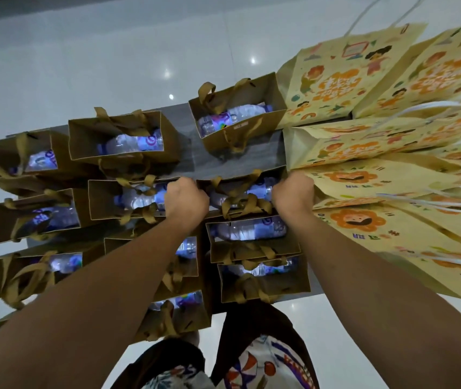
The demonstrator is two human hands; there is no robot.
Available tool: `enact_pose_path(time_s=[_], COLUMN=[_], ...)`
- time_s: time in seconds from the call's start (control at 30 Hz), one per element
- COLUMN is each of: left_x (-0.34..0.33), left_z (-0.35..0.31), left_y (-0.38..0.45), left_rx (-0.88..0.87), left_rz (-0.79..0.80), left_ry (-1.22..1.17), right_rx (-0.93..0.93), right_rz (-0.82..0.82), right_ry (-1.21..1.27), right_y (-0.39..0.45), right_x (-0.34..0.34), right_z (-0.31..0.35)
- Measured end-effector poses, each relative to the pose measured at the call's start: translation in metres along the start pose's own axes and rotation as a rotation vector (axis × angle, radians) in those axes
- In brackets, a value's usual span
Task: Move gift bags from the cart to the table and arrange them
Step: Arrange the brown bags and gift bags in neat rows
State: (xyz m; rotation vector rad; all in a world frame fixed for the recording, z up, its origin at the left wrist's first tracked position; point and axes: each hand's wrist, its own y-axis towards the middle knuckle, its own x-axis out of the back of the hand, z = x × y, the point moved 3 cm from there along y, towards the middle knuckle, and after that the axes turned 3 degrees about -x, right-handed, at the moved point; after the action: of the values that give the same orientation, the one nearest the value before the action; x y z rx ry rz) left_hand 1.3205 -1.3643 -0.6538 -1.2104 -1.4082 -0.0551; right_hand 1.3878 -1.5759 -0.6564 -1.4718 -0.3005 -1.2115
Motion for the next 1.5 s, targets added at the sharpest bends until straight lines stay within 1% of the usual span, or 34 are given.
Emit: enact_pose_path(time_s=[0.1,0.2,0.27,0.3,0.33,0.37,0.4,0.43,0.47,0.5,0.57,0.63,0.77,0.87,1.0,1.13,1.27,1.33,1.4,1.47,1.5], left_x=[0.011,0.015,0.018,0.018,0.019,0.019,0.018,0.017,0.017,0.017,0.017,0.018,0.016,0.015,0.017,0.015,0.016,0.018,0.018,0.015,0.014], left_z=[-0.005,-0.006,-0.007,-0.007,-0.007,-0.007,-0.006,-0.005,-0.004,-0.002,0.001,0.002,0.001,0.002,0.0,-0.001,0.001,0.005,0.009,0.014,0.016], left_y=[0.002,0.019,0.027,0.03,0.031,0.031,0.032,0.033,0.033,0.034,0.035,0.035,0.034,0.033,0.03,0.024,0.016,0.007,-0.005,-0.017,-0.024], left_rx=[0.01,0.069,0.085,0.078,0.066,0.054,0.044,0.033,0.027,0.022,0.013,0.016,0.019,0.014,0.012,0.009,-0.021,-0.044,-0.065,-0.085,-0.094], left_rz=[-0.056,-0.07,-0.052,-0.049,-0.049,-0.048,-0.044,-0.042,-0.036,-0.026,-0.009,-0.001,-0.01,-0.022,-0.024,-0.023,-0.034,-0.036,-0.04,-0.036,-0.037], left_ry=[-0.061,-0.153,-0.159,-0.147,-0.131,-0.111,-0.094,-0.082,-0.078,-0.08,-0.088,-0.098,-0.123,-0.128,-0.107,-0.104,-0.114,-0.142,-0.141,-0.109,-0.101], right_rx=[0.036,0.04,0.063,0.083,0.125,0.214,0.35,0.499,0.618,0.676,0.677,0.665,0.682,0.67,0.699,0.756,0.755,0.762,0.77,0.717,0.657], right_rz=[-0.034,-0.029,0.004,-0.008,-0.058,-0.151,-0.25,-0.312,-0.311,-0.259,-0.125,-0.087,-0.149,-0.124,-0.088,-0.075,-0.043,-0.08,-0.222,-0.344,-0.353], right_ry=[-0.022,-0.066,-0.083,-0.062,-0.013,0.047,0.085,0.059,-0.046,-0.194,-0.447,-0.524,-0.47,-0.504,-0.475,-0.506,-0.536,-0.45,-0.228,0.007,0.074], right_y=[0.005,0.007,0.006,0.006,0.006,0.007,0.01,0.014,0.021,0.031,0.048,0.054,0.038,0.024,0.021,0.018,0.014,0.012,0.004,-0.012,-0.021], right_x=[0.006,0.008,0.008,0.01,0.013,0.018,0.023,0.026,0.026,0.023,0.015,0.006,-0.007,-0.017,-0.023,-0.024,-0.025,-0.021,-0.011,-0.001,0.002], right_z=[0.009,0.02,0.029,0.036,0.044,0.054,0.067,0.08,0.093,0.104,0.12,0.13,0.139,0.129,0.111,0.11,0.108,0.098,0.077,0.046,0.03])
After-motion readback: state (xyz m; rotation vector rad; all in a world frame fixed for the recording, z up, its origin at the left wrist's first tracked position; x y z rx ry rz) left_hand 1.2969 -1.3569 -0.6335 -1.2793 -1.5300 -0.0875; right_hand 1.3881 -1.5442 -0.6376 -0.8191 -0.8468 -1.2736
